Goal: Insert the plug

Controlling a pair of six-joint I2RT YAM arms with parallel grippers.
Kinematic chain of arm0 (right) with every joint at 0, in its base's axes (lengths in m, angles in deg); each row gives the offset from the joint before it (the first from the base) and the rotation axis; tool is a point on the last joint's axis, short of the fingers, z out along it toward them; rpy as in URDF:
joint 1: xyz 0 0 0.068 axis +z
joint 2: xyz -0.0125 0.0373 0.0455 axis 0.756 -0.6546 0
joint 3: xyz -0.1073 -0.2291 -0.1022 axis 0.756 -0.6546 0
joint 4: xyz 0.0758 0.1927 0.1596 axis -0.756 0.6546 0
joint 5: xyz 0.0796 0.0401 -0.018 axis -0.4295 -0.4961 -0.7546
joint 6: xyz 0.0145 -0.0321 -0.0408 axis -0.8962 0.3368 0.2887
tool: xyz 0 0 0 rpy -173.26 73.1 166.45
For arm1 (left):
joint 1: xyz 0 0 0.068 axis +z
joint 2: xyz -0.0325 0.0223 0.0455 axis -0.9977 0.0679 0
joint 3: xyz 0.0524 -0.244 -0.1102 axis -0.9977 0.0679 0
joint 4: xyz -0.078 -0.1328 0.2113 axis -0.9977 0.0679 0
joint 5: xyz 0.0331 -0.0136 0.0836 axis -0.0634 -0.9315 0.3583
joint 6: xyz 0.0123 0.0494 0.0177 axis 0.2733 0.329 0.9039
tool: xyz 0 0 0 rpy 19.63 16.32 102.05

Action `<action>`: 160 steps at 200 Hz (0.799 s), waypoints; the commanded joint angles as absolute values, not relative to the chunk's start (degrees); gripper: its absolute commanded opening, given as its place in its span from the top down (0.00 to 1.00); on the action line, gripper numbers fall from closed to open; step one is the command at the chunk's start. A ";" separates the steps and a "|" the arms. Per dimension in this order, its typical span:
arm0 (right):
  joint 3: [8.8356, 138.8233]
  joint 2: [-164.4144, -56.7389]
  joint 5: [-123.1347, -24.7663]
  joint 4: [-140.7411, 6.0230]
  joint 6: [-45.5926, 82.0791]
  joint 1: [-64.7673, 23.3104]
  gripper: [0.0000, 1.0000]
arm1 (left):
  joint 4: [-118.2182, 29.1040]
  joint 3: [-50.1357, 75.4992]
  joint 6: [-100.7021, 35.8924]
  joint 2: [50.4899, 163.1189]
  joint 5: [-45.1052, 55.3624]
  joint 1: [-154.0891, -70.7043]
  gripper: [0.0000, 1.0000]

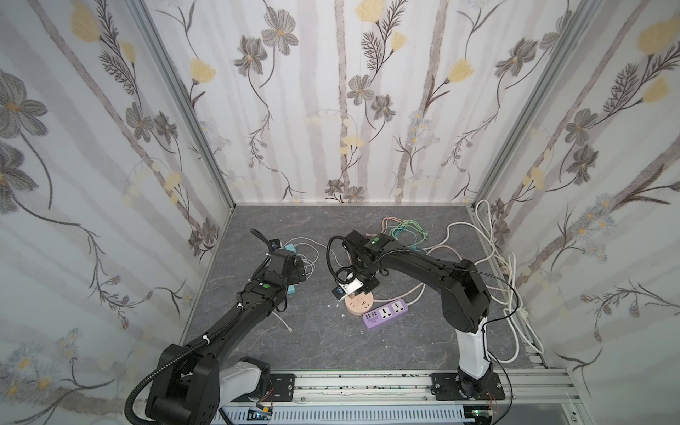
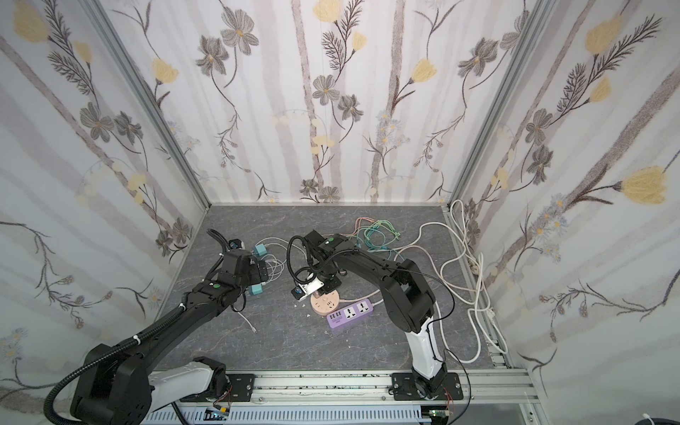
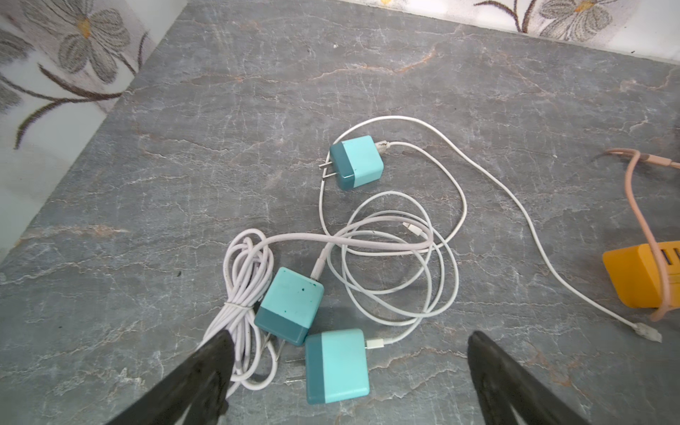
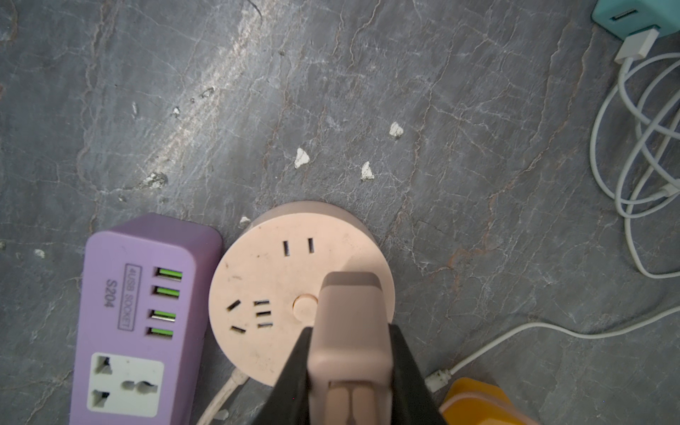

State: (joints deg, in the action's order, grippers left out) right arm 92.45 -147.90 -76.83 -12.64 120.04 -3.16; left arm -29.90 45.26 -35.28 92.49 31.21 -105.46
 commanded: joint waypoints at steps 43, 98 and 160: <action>92.09 -146.82 -75.05 -11.62 120.79 -3.14 1.00 | -26.24 43.68 -47.42 96.60 18.56 -109.65 0.00; 91.62 -147.12 -74.44 -11.77 120.78 -3.50 1.00 | -23.53 44.01 -53.90 102.89 9.80 -120.32 0.00; 90.03 -147.49 -78.17 -13.03 120.76 -2.71 1.00 | -24.39 45.49 -64.17 108.51 3.82 -124.31 0.05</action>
State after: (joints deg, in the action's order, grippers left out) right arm 91.32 -147.20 -75.73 -13.12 120.28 -3.35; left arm -24.39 44.78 -57.82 107.69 4.87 -124.35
